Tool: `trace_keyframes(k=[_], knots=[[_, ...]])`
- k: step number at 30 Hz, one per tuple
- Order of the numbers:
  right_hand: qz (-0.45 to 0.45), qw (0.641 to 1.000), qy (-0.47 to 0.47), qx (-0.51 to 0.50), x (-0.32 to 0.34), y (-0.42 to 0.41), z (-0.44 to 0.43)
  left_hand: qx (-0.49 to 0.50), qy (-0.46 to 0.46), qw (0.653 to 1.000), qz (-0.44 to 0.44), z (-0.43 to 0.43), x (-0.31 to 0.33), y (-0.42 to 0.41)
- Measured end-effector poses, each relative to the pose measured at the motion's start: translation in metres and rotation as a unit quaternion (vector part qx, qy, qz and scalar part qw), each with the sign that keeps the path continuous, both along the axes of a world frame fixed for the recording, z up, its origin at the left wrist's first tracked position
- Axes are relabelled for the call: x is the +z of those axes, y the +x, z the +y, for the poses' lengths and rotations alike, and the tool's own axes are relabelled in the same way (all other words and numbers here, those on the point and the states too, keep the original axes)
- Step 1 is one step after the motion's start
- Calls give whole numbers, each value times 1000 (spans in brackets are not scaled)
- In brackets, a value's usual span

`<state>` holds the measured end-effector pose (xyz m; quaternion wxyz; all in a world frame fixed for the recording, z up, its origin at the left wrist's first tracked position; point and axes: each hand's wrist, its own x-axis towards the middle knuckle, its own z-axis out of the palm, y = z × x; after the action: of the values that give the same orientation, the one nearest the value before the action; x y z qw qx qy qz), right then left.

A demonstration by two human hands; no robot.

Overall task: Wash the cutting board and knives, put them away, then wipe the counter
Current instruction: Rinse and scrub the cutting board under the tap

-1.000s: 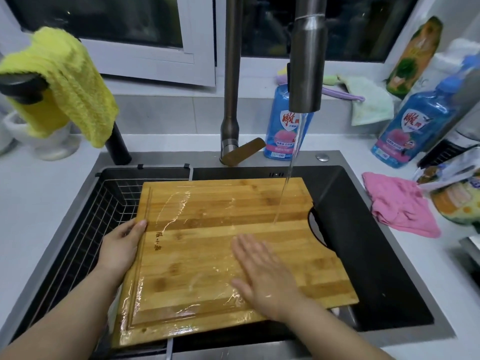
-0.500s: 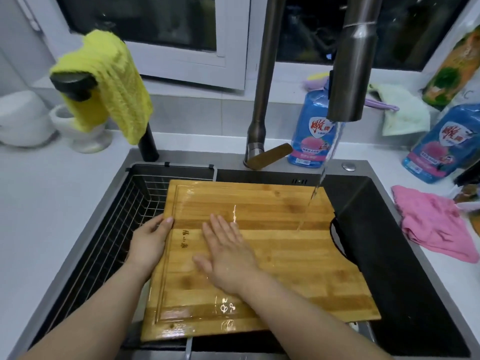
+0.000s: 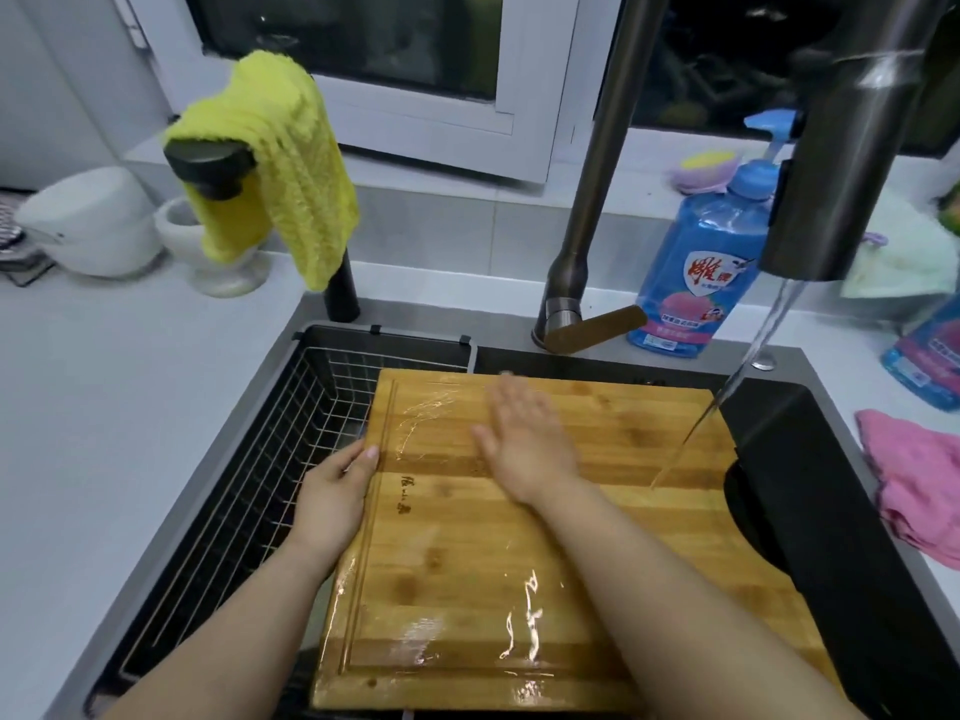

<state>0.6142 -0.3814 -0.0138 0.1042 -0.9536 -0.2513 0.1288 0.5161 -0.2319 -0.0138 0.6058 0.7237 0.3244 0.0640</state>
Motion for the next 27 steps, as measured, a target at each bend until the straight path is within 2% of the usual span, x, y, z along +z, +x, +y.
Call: trace_keyframes(k=[2, 3, 5, 8, 9, 11, 13, 14, 18, 19, 20, 22, 23, 24, 25, 27], knots=[[4, 996, -19, -92, -1, 9, -31, 1, 1, 1000, 0, 0, 1, 0], [3, 994, -26, -107, -1, 5, -37, 3, -3, 1000, -1, 0, 1, 1], [-1, 998, -11, -57, -1, -16, -35, 2, -4, 1000, -3, -3, 2, 1], [9, 995, -14, 95, 1, -56, -42, -2, 18, 1000, -6, -7, 4, 0], [7, 996, -23, 90, -1, -58, -56, -1, 21, 1000, -7, -7, 4, 0], [-9, 999, -23, -46, -5, -53, -94, -1, 26, 1000, -5, -7, 4, 0], [1, 985, -32, -171, -8, -53, -125, 1, 30, 1000, -3, -8, 3, 0], [13, 985, -35, -171, -6, -61, -130, 1, 31, 1000, 0, -8, 3, 0], [54, 998, -32, -23, -3, -106, -128, -4, 38, 999, 9, -8, 2, 0], [41, 998, -27, -42, -2, -105, -137, -5, 40, 999, 10, -8, 2, -1], [18, 995, -7, -103, -3, -98, -150, -6, 41, 999, 10, -8, 2, 0], [-16, 962, 51, -268, -5, -73, -178, -6, 41, 999, 11, -8, 1, -1], [-3, 936, 82, -342, -2, -60, -190, -5, 40, 999, 12, -8, 1, 0], [50, 906, 128, -400, -2, -48, -201, -3, 41, 999, 13, -8, 1, 0], [146, 865, 196, -439, 2, -40, -207, -1, 44, 999, 14, -8, 1, 0], [324, 774, 304, -452, 9, -35, -206, -1, 55, 998, 14, -8, 2, 2]])
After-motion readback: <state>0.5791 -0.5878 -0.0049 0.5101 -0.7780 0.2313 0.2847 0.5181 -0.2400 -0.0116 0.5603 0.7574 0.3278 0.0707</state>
